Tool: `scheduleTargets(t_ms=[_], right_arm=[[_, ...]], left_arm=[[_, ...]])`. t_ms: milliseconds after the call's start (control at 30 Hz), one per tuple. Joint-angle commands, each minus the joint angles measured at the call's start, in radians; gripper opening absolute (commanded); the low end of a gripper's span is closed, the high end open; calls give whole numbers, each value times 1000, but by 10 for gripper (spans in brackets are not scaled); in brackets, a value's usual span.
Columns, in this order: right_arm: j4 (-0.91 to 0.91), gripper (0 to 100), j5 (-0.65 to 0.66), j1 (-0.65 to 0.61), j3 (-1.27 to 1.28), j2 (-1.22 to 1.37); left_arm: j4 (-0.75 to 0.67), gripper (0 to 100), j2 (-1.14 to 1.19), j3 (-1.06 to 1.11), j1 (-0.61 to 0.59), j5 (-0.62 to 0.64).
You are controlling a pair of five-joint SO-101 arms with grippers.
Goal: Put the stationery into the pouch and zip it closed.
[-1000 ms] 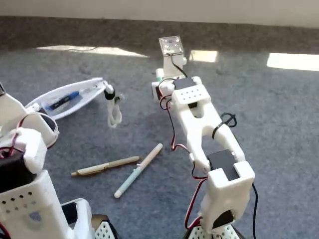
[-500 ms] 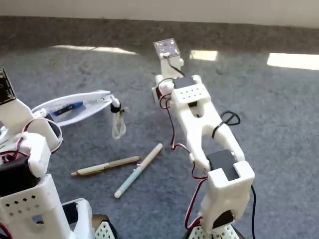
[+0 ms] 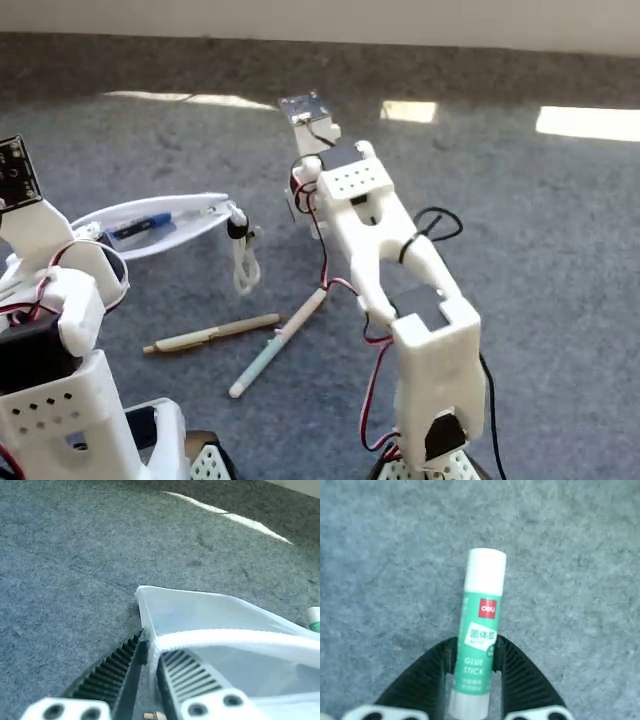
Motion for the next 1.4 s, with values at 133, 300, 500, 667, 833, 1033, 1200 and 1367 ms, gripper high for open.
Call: scheduleTargets(t_ms=[133,300,500,667,833,1033,1200,1367], right_arm=[[265,63,11,-5,-432,197],[414,161,6,-7,-699,346],[458,159,11,-10,-935,498],[489,159,6,-8,-1055,562],[476,159,5,-13,-1073,604],[467,118,8,-13,-1078,656],[476,3,12,-10,-1075,648],[564,5,12,-19,-1113,633]], left_arm=[[-8,7,-31,4,15,-8],[-8,7,-31,4,13,-9],[-8,7,-31,4,13,-9],[-8,7,-33,5,13,-9],[-5,7,-33,5,10,-28],[-3,7,-33,5,-36,-28],[-3,7,-33,5,-36,-28],[-3,7,-33,5,-36,-26]])
